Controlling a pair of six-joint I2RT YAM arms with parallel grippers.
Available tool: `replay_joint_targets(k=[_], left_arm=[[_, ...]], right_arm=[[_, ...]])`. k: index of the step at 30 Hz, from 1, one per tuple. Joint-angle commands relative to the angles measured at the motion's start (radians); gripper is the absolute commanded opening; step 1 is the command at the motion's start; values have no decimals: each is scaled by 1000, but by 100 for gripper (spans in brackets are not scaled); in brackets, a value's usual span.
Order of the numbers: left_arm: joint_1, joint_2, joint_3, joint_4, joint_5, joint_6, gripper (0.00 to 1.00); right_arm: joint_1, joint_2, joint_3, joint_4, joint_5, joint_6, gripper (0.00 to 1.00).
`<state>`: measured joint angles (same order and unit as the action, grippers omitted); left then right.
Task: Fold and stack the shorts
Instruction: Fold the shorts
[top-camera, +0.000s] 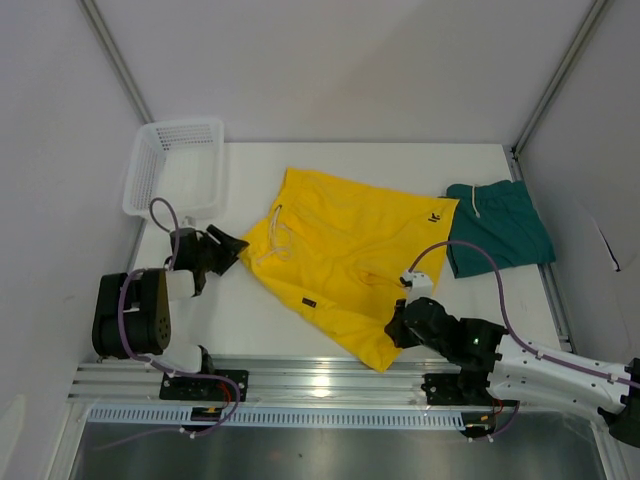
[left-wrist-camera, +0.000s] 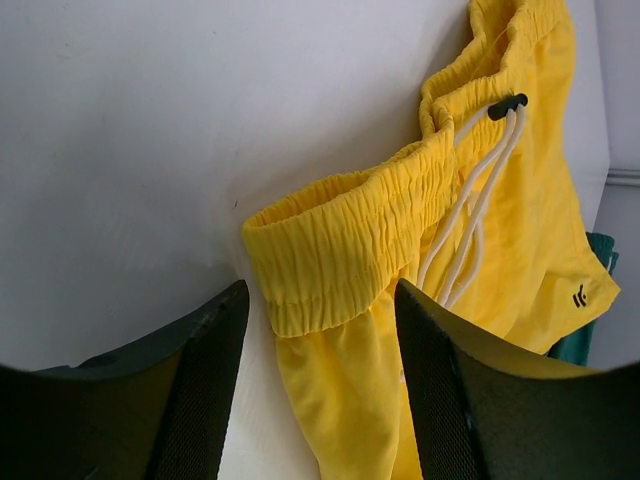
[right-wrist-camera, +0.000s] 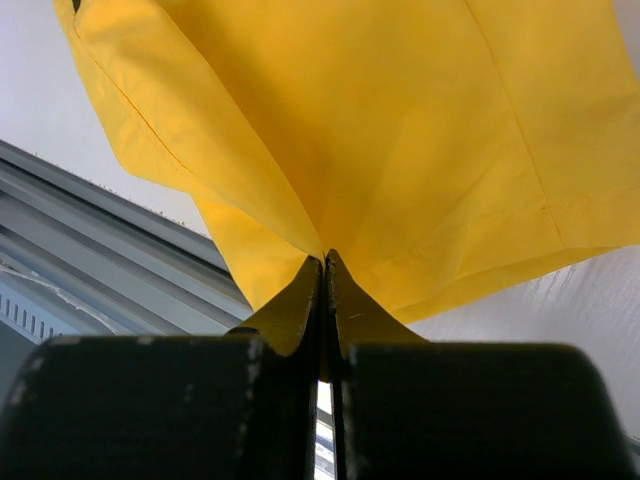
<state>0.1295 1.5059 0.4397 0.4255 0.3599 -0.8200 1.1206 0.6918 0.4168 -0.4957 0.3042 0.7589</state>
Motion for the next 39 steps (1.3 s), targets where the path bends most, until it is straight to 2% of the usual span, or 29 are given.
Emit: replay_joint_targets(k=[1,4,5,6,8,14,17,18,20,22,26,30,34,36,39], left_arm=[[-14,22,-1,-30,-33,27,64],[-34,28,13,-39,-65,10,55],[-37,31,14,-37,-71,4,40],[-44,33,19,-39,-78,-2,30],[-45,48,36,-39,-87,-24,14],[-45,56,66,-4,-78,-50,3],[-45,-5,131,-135,-117,31,0],[-47,-22,169,-234,-136,53,0],[-45,-70,245,-330,-189,111,0],[-45,-93,280,-477,-229,145,0],[-47,-156,340,-616,-303,202,0],[-45,-217,341,-701,-355,165,0],[-44,-211,392,-818,-406,101,0],[-39,-208,421,-902,-432,71,0],[-34,-242,424,-932,-440,53,0]], right_arm=[[-4,-23,-3,23,-7,-7,0],[-2,-23,0,25,-7,-7,0],[-2,-23,0,25,-7,-7,0],[-1,-21,4,25,-8,-7,0],[-1,-20,5,26,-10,-9,0],[24,-8,10,28,-10,-9,0],[80,11,28,31,-5,-42,0],[135,17,33,35,2,-58,0],[206,37,43,55,27,-75,0],[342,58,65,80,68,-87,0],[545,142,129,79,209,-86,0],[633,184,191,66,242,-105,0],[728,198,266,59,251,-142,0],[810,225,337,17,294,-144,0],[908,313,449,-76,367,-118,0]])
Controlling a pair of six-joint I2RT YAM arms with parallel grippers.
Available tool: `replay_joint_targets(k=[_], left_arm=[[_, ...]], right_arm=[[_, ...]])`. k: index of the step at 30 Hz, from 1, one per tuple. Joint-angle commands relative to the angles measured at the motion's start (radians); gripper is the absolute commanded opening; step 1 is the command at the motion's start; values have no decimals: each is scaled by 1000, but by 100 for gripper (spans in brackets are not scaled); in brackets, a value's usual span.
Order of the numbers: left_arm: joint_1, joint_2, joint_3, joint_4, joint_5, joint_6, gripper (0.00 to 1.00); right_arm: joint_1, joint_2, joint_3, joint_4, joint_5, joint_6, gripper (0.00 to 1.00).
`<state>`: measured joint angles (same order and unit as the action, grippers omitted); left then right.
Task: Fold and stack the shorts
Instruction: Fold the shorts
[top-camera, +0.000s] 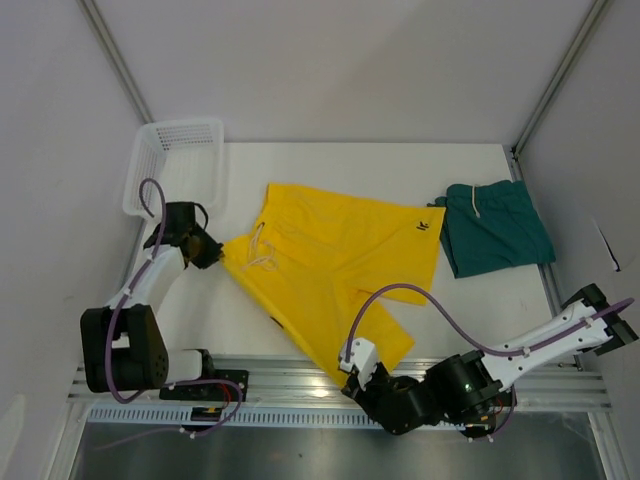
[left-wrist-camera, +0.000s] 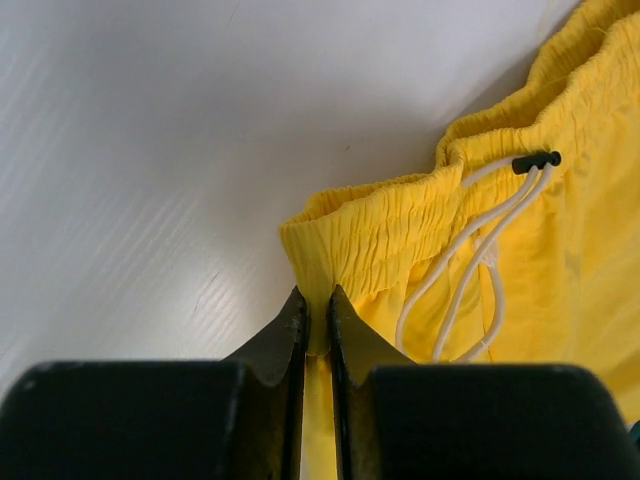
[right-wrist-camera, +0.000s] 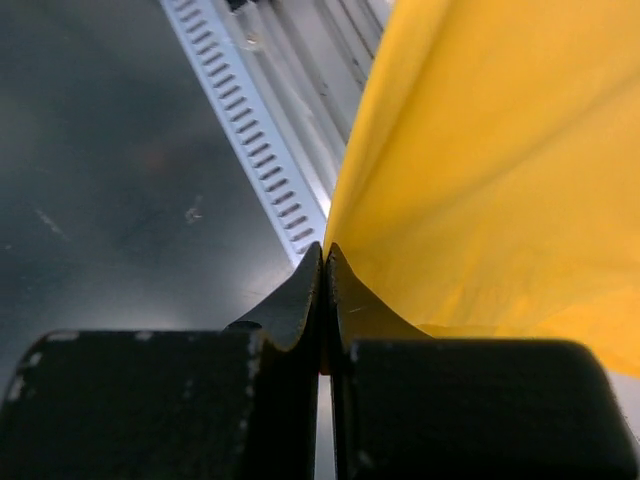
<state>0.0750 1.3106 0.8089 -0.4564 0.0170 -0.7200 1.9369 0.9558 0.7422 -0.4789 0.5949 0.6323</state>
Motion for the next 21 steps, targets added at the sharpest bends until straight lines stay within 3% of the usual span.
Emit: replay_joint_targets(k=[1,7,12,16,21], left_arm=[[22,-62,50,-48,-88,-52,0],[32,-238,10,-57,-49,-131,0],[34,-292,117,-174,-61,-141,0],[34,-274,154,-206,-40,-153,0],[34,-244,179,-194,-25,-196,0]], right_arm=[[111,88,146,-113,92,16,0],[131,81,212,-227,199,64,0],[100,-9,215,-340,259,128,0],[-25,-95,198,-415,253,164,0],[-235,-213,215,-425,189,72,0]])
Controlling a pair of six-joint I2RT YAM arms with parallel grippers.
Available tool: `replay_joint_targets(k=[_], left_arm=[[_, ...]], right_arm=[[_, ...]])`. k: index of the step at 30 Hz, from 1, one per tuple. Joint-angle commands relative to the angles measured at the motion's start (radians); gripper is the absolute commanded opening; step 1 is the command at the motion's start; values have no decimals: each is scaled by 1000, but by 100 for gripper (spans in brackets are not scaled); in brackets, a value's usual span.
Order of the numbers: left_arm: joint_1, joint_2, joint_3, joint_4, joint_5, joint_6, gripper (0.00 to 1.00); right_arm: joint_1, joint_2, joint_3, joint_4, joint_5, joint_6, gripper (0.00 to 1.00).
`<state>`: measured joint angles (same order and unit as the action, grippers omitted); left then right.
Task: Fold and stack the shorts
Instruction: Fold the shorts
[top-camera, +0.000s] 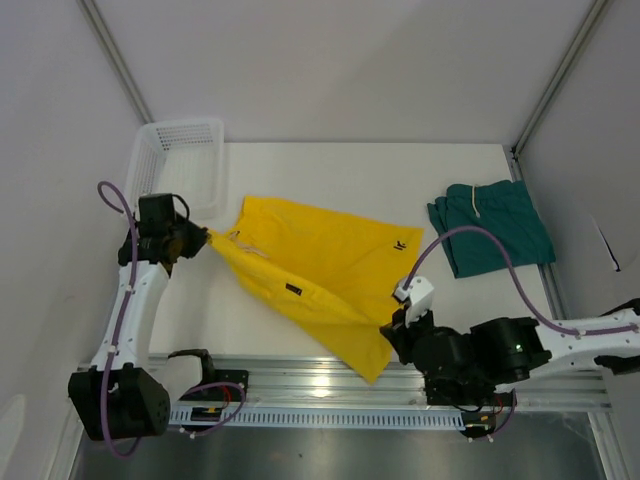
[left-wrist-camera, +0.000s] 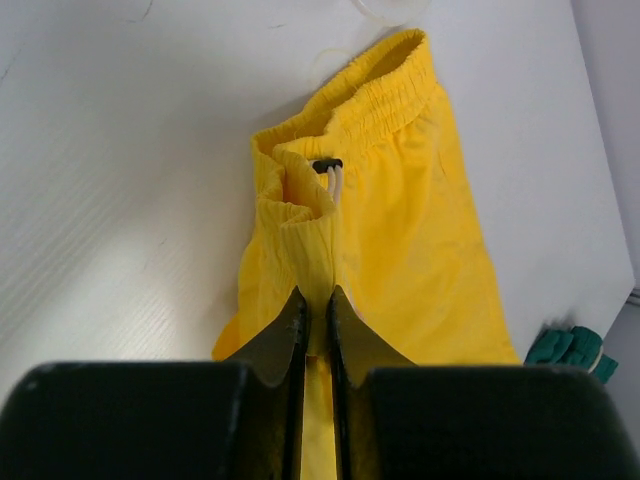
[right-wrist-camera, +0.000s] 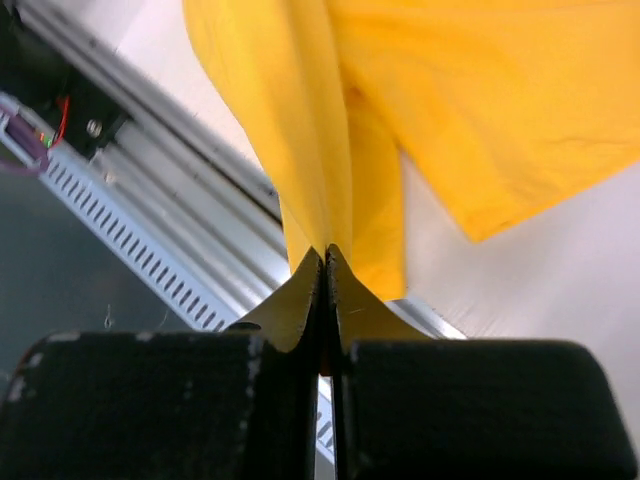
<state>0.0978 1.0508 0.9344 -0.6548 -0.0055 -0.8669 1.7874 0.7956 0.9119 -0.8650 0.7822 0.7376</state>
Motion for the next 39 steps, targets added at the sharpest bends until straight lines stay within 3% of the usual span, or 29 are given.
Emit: replay_joint_targets(k=[1,8,18,21,32,39], left_arm=[[11,26,63,15,27,-64,0],[11,115,233,-32,22,-96,0],[11,199,314,-11,27,-164,0],[11,242,336,-2,39,-176,0],[13,374,397,7,78,-201,0],[13,439,471,26,90,-224,0]], right_arm=[[-124,-61,53,-39,-29,-56,0],[-495,0,157,-8,-207,-256,0],[-1055,105,196,141,-682,-463,0],[-1172,160,222,173,-805,-489,0],[-1330,379,399,230,-955,-558,0],[-1474,481,415,291,-1054,-550,0]])
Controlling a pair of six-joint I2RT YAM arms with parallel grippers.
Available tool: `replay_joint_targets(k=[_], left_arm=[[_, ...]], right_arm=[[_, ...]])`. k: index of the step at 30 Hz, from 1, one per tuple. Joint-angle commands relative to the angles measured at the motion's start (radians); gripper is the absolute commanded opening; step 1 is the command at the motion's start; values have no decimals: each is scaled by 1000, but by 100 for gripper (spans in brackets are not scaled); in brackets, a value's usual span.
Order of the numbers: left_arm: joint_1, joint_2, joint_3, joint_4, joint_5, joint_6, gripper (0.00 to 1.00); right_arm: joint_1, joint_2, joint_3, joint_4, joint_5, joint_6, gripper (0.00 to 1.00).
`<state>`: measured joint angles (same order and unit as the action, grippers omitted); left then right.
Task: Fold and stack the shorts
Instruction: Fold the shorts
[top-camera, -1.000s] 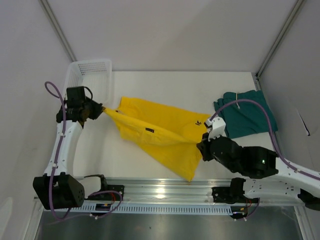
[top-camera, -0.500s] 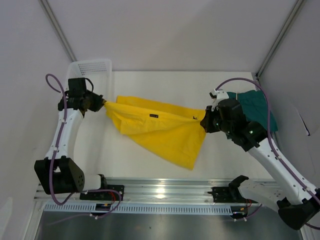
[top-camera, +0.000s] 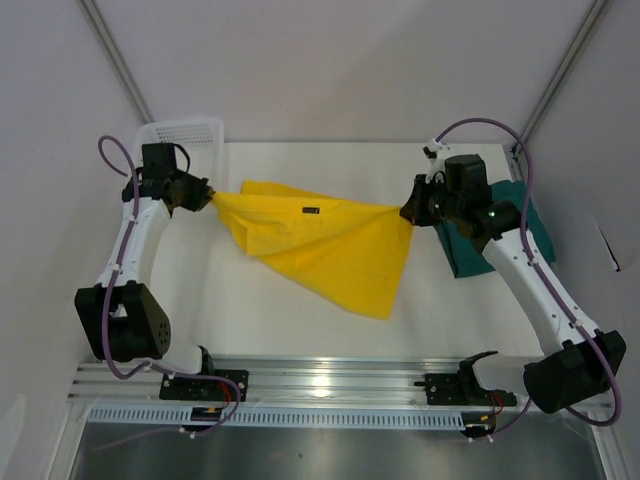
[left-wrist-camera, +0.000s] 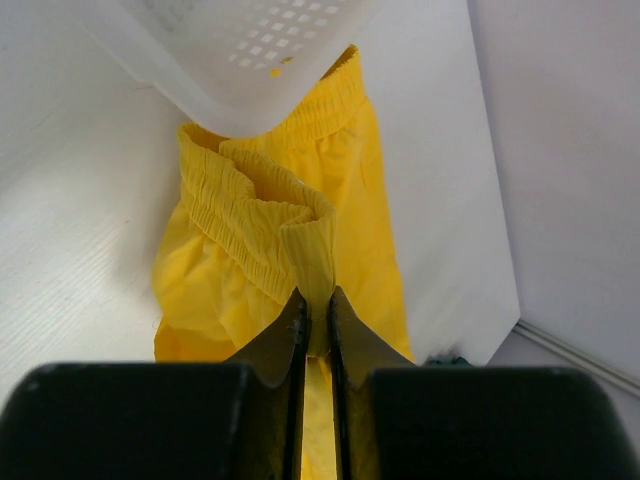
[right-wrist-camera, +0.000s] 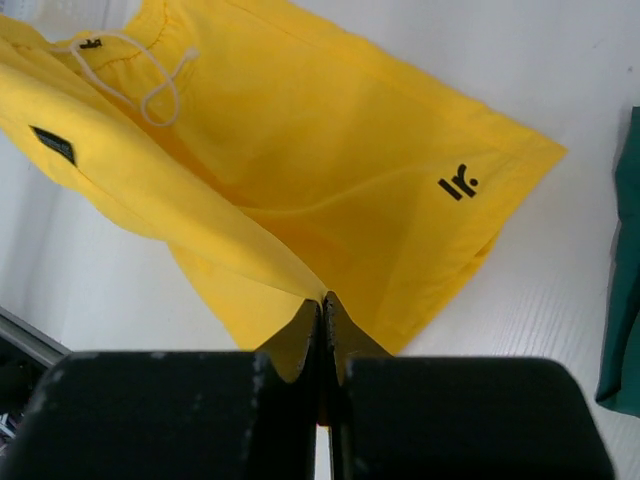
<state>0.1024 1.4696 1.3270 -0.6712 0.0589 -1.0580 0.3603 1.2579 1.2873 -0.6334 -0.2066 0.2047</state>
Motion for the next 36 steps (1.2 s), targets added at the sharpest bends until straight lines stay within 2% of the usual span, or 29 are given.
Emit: replay_joint_targets(k=[1,6,15,19,24,26,28,33,34,35,36], left_arm=[[8,30,86,41,35,-36,0],[10,95,156,51,55,-68,0],[8,259,239,152,91,-140,0],[-6,302,172,361,98,-214,0],[-41,399,161,588,101,-261,1],[-53,474,193,673,108,-269,4],[-75,527,225,786,120,-272,0],[-121,704,411,883,179,-255,0],[-127,725,464,883,162,-243,3],[-135,736,478,878,150,-229,11],[-147,751,497,874,136,-199,26]], right_arm=[[-61,40,41,64,-66,-18,0],[-164,103,49,113,-122,-13,0],[-237,291,92,215,-137,24,0],[-291,382,105,305,-162,74,0],[-330,534,178,354,-91,116,0],[-351,570,178,417,-86,159,0],[-380,633,187,452,-50,183,0],[-412,709,176,498,82,271,0],[-415,725,173,506,91,280,0],[-416,741,182,497,101,286,2],[-416,756,194,474,108,294,7]])
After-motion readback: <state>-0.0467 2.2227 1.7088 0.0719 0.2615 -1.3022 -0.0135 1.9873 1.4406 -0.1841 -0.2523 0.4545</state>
